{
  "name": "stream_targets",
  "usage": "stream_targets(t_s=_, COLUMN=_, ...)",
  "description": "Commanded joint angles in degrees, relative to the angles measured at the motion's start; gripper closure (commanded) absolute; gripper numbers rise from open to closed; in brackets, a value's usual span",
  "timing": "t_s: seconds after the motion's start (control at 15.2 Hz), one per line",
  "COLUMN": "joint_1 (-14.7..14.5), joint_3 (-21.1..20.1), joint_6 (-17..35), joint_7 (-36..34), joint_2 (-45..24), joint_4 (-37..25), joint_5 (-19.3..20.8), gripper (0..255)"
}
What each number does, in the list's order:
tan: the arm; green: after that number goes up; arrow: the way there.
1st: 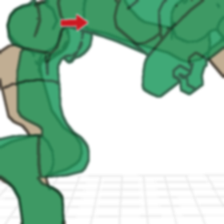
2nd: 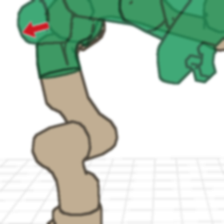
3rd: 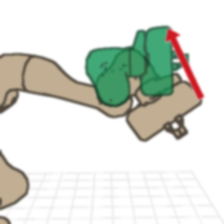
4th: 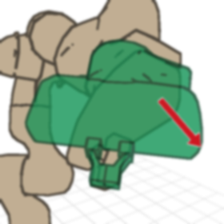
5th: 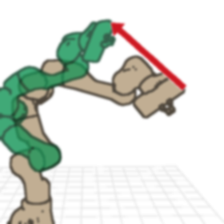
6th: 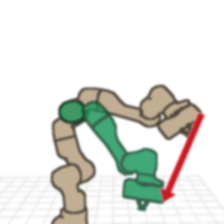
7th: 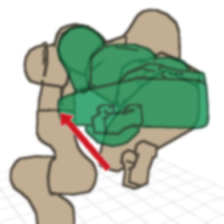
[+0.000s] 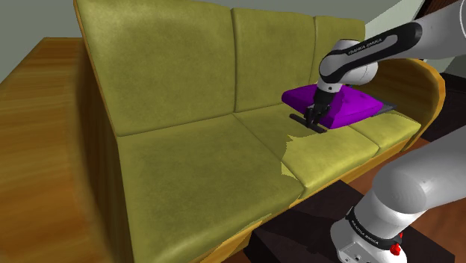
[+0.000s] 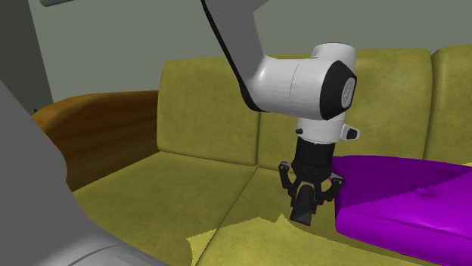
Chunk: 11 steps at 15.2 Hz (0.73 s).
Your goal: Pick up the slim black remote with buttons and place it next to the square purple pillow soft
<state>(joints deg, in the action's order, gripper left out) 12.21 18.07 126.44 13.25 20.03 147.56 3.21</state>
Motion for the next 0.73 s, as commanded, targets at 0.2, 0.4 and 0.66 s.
stream_targets(t_s=0.2, joint_1=-0.3, joint_3=0.7, joint_6=4.7, joint_7=0.9, joint_2=-2.9, joint_4=1.8, joint_5=-0.6, gripper=255)
stream_targets(t_s=0.4, joint_1=-0.5, joint_3=1.0, joint_6=7.2, joint_7=1.4, joint_2=-4.5, joint_4=2.7, joint_5=-1.1, gripper=255)
stream_targets(t_s=0.66, joint_1=-0.5, joint_3=1.0, joint_6=7.2, joint_7=1.4, joint_2=-4.5, joint_4=2.7, joint_5=-1.1, gripper=255)
